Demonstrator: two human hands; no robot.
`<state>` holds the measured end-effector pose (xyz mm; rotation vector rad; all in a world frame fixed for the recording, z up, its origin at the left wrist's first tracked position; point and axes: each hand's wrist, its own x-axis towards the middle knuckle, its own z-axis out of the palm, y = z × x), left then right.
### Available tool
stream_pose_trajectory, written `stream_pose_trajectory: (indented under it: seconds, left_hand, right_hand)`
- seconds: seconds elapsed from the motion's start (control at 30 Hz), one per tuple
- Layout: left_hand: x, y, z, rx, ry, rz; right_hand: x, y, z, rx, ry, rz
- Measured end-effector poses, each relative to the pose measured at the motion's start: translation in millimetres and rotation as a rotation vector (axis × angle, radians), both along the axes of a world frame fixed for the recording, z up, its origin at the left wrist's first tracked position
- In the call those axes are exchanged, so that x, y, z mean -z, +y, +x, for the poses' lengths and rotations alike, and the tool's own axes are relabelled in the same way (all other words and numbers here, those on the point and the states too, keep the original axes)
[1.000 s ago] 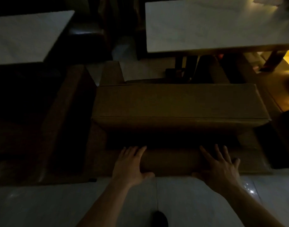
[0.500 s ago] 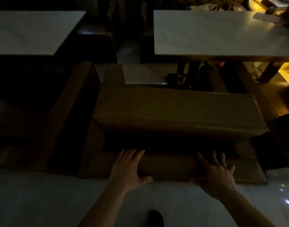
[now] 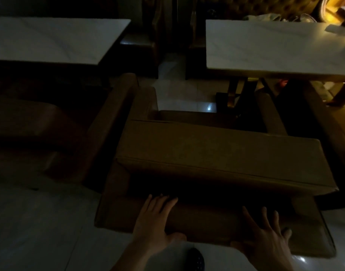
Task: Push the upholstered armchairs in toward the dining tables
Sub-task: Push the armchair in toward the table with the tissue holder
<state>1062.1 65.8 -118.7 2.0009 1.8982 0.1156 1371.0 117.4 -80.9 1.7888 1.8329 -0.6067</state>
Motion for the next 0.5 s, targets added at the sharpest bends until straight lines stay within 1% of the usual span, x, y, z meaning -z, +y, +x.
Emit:
stream_pose_trajectory:
  seconds: [0.27,0.5]
  left_hand:
    - [1.8,17.0,-7.3,0.032,-0.007,-0.062]
    - [1.4,60.4,-14.7,0.018,0.009,-0.054]
  right_hand:
    - [-6.1,27.6,-11.2,0.073,0.008,-0.105]
    - [5.9,55.6,-13.2,-0.005,0.009,0.02]
